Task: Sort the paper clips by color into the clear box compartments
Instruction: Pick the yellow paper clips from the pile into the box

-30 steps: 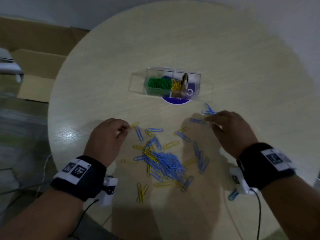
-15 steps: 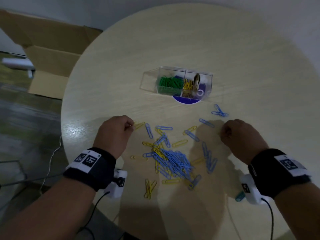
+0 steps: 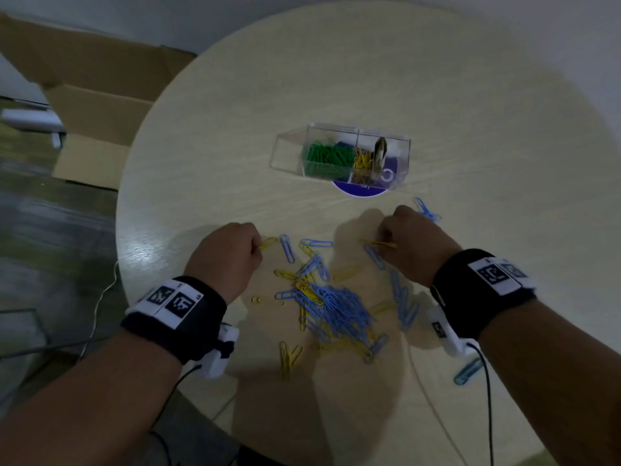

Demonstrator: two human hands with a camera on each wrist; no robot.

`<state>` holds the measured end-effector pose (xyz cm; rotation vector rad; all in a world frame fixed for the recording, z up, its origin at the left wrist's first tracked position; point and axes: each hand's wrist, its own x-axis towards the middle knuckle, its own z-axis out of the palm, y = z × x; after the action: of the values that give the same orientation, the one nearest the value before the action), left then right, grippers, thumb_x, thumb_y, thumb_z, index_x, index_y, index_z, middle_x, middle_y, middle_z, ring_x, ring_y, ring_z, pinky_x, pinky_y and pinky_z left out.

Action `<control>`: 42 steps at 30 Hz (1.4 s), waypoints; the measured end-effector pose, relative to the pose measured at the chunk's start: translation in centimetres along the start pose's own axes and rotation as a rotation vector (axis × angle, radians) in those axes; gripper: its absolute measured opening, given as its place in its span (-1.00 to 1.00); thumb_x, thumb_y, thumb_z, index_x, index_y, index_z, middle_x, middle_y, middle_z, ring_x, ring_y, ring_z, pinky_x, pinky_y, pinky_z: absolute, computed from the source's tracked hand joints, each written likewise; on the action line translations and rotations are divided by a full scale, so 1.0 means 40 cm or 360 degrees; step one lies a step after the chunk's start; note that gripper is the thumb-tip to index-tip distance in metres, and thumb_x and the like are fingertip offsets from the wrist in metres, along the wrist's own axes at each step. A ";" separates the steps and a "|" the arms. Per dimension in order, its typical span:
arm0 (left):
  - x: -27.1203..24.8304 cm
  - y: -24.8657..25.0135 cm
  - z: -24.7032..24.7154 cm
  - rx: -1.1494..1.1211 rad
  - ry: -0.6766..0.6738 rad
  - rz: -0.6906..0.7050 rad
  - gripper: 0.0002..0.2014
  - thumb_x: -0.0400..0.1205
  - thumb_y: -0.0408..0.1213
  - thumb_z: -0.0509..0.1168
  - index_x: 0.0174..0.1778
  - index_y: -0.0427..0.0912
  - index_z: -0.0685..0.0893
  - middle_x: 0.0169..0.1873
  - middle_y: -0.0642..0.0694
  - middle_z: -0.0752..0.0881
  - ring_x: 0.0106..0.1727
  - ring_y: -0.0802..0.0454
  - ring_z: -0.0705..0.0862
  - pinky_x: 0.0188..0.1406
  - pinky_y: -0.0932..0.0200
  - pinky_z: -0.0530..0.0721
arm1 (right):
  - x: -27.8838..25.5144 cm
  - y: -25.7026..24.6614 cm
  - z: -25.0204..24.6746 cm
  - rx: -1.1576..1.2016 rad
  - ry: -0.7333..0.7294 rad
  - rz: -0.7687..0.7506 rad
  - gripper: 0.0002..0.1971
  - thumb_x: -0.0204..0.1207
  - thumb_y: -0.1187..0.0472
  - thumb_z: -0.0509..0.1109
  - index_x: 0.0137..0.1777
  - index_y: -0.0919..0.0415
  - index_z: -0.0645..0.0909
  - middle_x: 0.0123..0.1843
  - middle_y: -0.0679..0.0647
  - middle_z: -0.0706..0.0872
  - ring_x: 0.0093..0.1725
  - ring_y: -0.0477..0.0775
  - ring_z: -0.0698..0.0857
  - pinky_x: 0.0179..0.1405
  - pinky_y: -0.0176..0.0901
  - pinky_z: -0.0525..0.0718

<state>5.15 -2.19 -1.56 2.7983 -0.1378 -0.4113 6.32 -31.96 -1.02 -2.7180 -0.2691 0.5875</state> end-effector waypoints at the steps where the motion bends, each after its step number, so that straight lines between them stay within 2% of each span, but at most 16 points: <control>1: -0.002 0.000 -0.001 0.0011 0.0005 0.0000 -0.90 0.61 -0.26 0.35 0.01 -0.12 0.67 -0.08 -0.12 0.71 -0.05 -0.14 0.67 -0.14 0.05 0.55 | -0.002 0.002 -0.002 0.0036 -0.0001 0.0043 -0.93 0.44 0.20 0.46 -0.14 0.18 0.67 -0.02 0.22 0.56 -0.05 0.30 0.61 -0.03 0.01 0.55; 4: -0.001 0.004 -0.008 -0.0067 -0.0003 -0.0053 -0.82 0.63 -0.22 0.37 0.13 -0.12 0.69 0.03 -0.12 0.74 0.05 -0.11 0.69 -0.02 0.04 0.60 | -0.019 0.016 0.001 0.0101 0.0020 0.0117 -0.90 0.45 0.18 0.42 -0.24 0.07 0.56 -0.14 0.15 0.63 -0.06 0.28 0.66 -0.09 -0.03 0.55; 6: 0.006 0.020 -0.017 -0.0135 -0.0011 -0.0045 -0.84 0.63 -0.23 0.38 0.11 -0.11 0.70 0.03 -0.12 0.74 0.04 -0.10 0.70 0.00 0.04 0.63 | -0.039 0.026 0.000 0.0092 0.0072 0.0171 -0.95 0.47 0.12 0.40 -0.19 0.03 0.59 -0.13 0.11 0.73 -0.05 0.23 0.69 -0.12 -0.07 0.55; 8: 0.026 0.052 -0.036 -0.0238 0.0050 -0.0004 -0.90 0.62 -0.22 0.39 0.01 -0.08 0.70 -0.07 -0.09 0.74 -0.03 -0.08 0.70 -0.03 0.03 0.64 | -0.063 0.038 -0.004 0.0155 0.0152 0.0236 -0.94 0.45 0.08 0.42 -0.10 0.00 0.65 -0.10 0.07 0.77 -0.03 0.19 0.70 -0.12 -0.09 0.57; 11: 0.089 0.132 -0.073 -0.0515 0.0168 0.0039 -0.93 0.59 -0.15 0.43 -0.15 -0.02 0.67 -0.30 0.10 0.68 -0.22 0.13 0.66 -0.21 0.21 0.56 | -0.085 0.060 -0.027 0.0403 0.0355 0.0314 -0.95 0.39 0.14 0.50 -0.18 -0.03 0.70 -0.21 0.01 0.76 -0.14 0.13 0.72 -0.18 -0.14 0.62; 14: 0.173 0.230 -0.096 -0.0800 0.0256 0.0088 -0.92 0.56 -0.16 0.46 -0.18 -0.02 0.69 -0.42 0.16 0.64 -0.36 0.21 0.63 -0.28 0.24 0.57 | -0.091 0.074 -0.063 0.0563 0.0557 0.0363 -0.89 0.36 0.18 0.55 -0.25 -0.04 0.68 -0.32 -0.09 0.69 -0.29 -0.09 0.66 -0.35 -0.49 0.45; 16: 0.223 0.292 -0.104 -0.0898 0.0313 0.0120 -0.92 0.55 -0.18 0.46 -0.20 -0.05 0.71 -0.44 0.15 0.66 -0.38 0.16 0.65 -0.26 0.20 0.64 | -0.088 0.072 -0.087 0.0614 0.0671 0.0347 -0.89 0.38 0.17 0.56 -0.25 -0.02 0.67 -0.32 -0.08 0.68 -0.30 -0.21 0.63 -0.36 -0.54 0.44; 19: 0.285 0.352 -0.091 -0.0823 0.0316 0.0158 -0.88 0.55 -0.17 0.46 -0.14 -0.15 0.76 -0.29 0.02 0.77 -0.21 0.05 0.76 -0.07 0.15 0.71 | -0.076 0.067 -0.112 0.0700 0.0780 0.0328 -0.89 0.41 0.15 0.55 -0.24 -0.02 0.66 -0.32 -0.05 0.66 -0.26 -0.22 0.61 -0.38 -0.53 0.43; 21: 0.311 0.366 -0.070 -0.0824 0.0224 0.0136 -0.76 0.60 -0.17 0.39 0.11 -0.21 0.76 -0.10 -0.08 0.82 -0.07 -0.02 0.78 0.09 0.03 0.73 | -0.067 0.060 -0.126 0.0762 0.0802 0.0339 -0.89 0.41 0.13 0.54 -0.26 -0.03 0.66 -0.34 -0.06 0.68 -0.31 -0.18 0.62 -0.39 -0.49 0.45; 23: 0.318 0.368 -0.055 -0.0819 0.0230 0.0124 -0.71 0.65 -0.18 0.30 0.25 -0.17 0.71 -0.01 -0.12 0.82 -0.04 -0.07 0.79 0.11 -0.03 0.73 | -0.060 0.051 -0.137 0.0804 0.0801 0.0344 -0.90 0.41 0.12 0.54 -0.27 -0.01 0.66 -0.37 -0.07 0.71 -0.32 -0.16 0.63 -0.40 -0.48 0.45; 27: 0.298 0.331 -0.064 -0.0651 0.0500 0.0221 -0.80 0.69 -0.19 0.23 0.14 -0.04 0.71 0.00 -0.03 0.75 -0.01 0.00 0.70 0.05 0.04 0.70 | -0.018 0.024 -0.152 0.0844 0.0794 0.0421 -0.88 0.40 0.08 0.54 -0.27 0.04 0.67 -0.37 -0.09 0.73 -0.32 -0.19 0.64 -0.45 -0.52 0.43; 31: 0.273 0.237 -0.074 -0.0209 0.0693 0.0171 -0.83 0.67 -0.18 0.27 0.12 -0.05 0.70 0.06 -0.11 0.61 0.10 -0.19 0.53 0.08 -0.04 0.53 | 0.085 -0.014 -0.171 0.0740 0.0836 0.0476 -0.87 0.38 0.07 0.51 -0.29 0.07 0.66 -0.45 -0.19 0.63 -0.38 -0.16 0.59 -0.48 -0.57 0.38; 33: 0.265 0.199 -0.067 -0.0242 0.0678 0.0077 -0.80 0.67 -0.17 0.29 0.18 -0.07 0.68 0.14 -0.16 0.58 0.18 -0.23 0.49 0.13 -0.08 0.51 | 0.135 -0.037 -0.171 0.0751 0.0788 0.0476 -0.82 0.42 0.02 0.49 -0.28 0.10 0.67 -0.44 -0.15 0.63 -0.35 -0.06 0.60 -0.51 -0.51 0.35; 36: 0.264 0.167 -0.050 -0.0404 0.0598 0.0044 -0.77 0.67 -0.14 0.29 0.23 -0.04 0.63 0.19 -0.13 0.57 0.20 -0.21 0.55 0.18 -0.14 0.60 | 0.182 -0.045 -0.164 0.0743 0.0721 0.0468 -0.77 0.46 -0.08 0.47 -0.22 0.08 0.70 -0.31 -0.06 0.71 -0.31 -0.08 0.64 -0.40 -0.31 0.47; 38: 0.266 0.159 -0.046 -0.0500 0.0562 0.0059 -0.75 0.67 -0.14 0.28 0.26 -0.02 0.61 0.20 -0.10 0.58 0.17 -0.18 0.61 0.14 -0.17 0.65 | 0.190 -0.033 -0.152 0.0503 0.0803 0.0398 -0.85 0.49 0.02 0.38 -0.15 0.03 0.73 -0.17 -0.04 0.75 -0.19 0.01 0.69 -0.23 -0.26 0.50; 42: 0.261 0.161 -0.041 -0.0521 0.0431 0.0071 -0.66 0.69 -0.16 0.25 0.39 -0.05 0.55 0.23 -0.09 0.65 0.19 -0.16 0.63 0.16 -0.12 0.64 | 0.164 -0.042 -0.115 -0.0206 0.0688 0.0093 -0.64 0.48 -0.03 0.12 -0.08 -0.03 0.77 0.25 0.10 0.65 0.21 0.37 0.54 0.12 0.09 0.50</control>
<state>15.25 -9.28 -0.82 2.4911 -0.0648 -0.0350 14.01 -30.09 1.15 -2.8954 -0.1194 -0.0139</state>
